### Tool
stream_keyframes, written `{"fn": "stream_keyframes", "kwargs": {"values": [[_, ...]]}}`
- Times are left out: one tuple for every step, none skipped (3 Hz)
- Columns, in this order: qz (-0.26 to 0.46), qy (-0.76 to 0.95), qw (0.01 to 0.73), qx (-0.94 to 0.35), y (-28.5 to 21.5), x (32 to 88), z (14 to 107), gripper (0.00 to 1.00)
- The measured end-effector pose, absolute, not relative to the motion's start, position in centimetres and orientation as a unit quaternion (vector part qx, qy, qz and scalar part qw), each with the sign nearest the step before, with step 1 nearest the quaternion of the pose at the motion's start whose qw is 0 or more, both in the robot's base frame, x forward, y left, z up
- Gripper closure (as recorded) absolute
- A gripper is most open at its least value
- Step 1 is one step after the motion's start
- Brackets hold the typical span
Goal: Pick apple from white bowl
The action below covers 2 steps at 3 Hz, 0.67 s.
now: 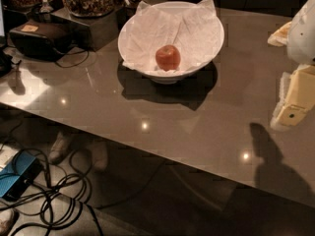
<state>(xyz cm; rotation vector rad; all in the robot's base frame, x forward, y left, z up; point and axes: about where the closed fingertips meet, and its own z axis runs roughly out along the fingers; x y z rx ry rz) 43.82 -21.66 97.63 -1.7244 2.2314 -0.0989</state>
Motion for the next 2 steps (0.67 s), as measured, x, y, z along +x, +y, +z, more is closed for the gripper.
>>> {"fn": "stream_keyframes", "kwargs": {"values": [[-0.035,0.781,0.159,-0.603,-21.66,43.82,97.64,0.00],[-0.044,0.780,0.160,-0.603,-21.09,44.14,98.20,0.00]]}}
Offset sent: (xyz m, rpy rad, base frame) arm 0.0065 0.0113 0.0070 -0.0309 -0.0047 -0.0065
